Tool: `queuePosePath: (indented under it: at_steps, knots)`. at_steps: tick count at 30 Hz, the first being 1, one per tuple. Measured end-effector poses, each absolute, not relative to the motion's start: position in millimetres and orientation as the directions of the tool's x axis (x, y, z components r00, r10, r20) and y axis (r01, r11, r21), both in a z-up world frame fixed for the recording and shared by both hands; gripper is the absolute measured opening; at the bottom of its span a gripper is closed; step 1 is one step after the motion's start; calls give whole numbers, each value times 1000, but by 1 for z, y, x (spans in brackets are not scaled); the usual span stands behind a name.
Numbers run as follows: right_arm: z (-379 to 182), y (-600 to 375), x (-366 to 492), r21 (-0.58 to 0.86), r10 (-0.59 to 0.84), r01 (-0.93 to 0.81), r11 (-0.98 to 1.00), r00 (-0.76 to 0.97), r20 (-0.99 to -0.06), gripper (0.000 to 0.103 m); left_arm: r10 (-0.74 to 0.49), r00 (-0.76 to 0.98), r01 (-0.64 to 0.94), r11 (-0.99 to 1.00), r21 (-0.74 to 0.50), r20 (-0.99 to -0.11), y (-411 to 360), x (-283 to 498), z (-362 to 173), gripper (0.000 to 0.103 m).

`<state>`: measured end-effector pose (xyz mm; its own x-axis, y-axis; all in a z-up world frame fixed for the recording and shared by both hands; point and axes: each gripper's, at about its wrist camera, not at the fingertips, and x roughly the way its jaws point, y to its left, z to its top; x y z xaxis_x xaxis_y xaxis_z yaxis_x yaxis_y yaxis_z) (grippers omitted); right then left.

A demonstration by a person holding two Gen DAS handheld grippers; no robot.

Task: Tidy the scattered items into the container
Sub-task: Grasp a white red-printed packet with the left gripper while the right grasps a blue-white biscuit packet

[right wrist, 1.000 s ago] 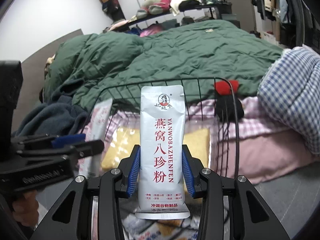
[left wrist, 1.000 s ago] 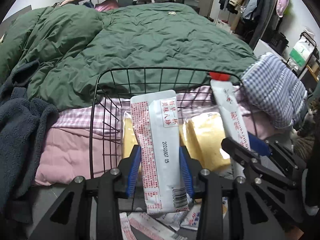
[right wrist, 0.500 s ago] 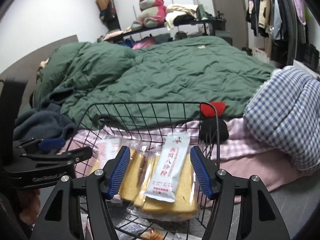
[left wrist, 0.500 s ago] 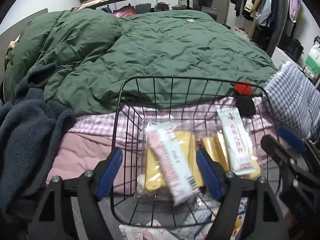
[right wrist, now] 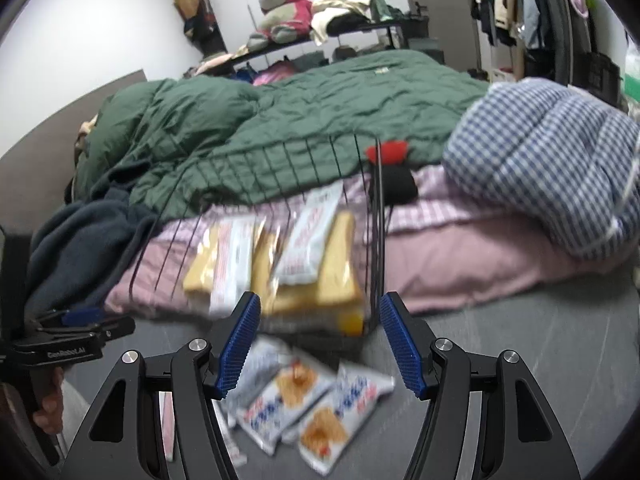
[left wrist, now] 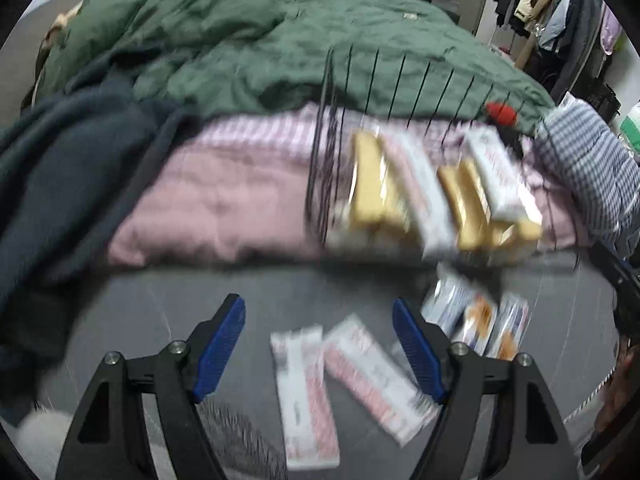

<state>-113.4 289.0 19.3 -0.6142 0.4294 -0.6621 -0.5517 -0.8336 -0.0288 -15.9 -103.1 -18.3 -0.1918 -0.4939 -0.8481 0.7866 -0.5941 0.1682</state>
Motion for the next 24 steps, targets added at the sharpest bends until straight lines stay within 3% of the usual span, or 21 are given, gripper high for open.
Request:
queuePosePath:
  at_steps: [15,24]
  knots:
    - [-88,260,-103,-53,369,-604,-795,-413,-832,63,-387,-60,784,-589,197,-920,-98,30,-113,79]
    - [-109,295,-107,-36,404,-710,-703,-357,-842,63,-378,-26,802,-561,207,-925,-105,30,-125,79]
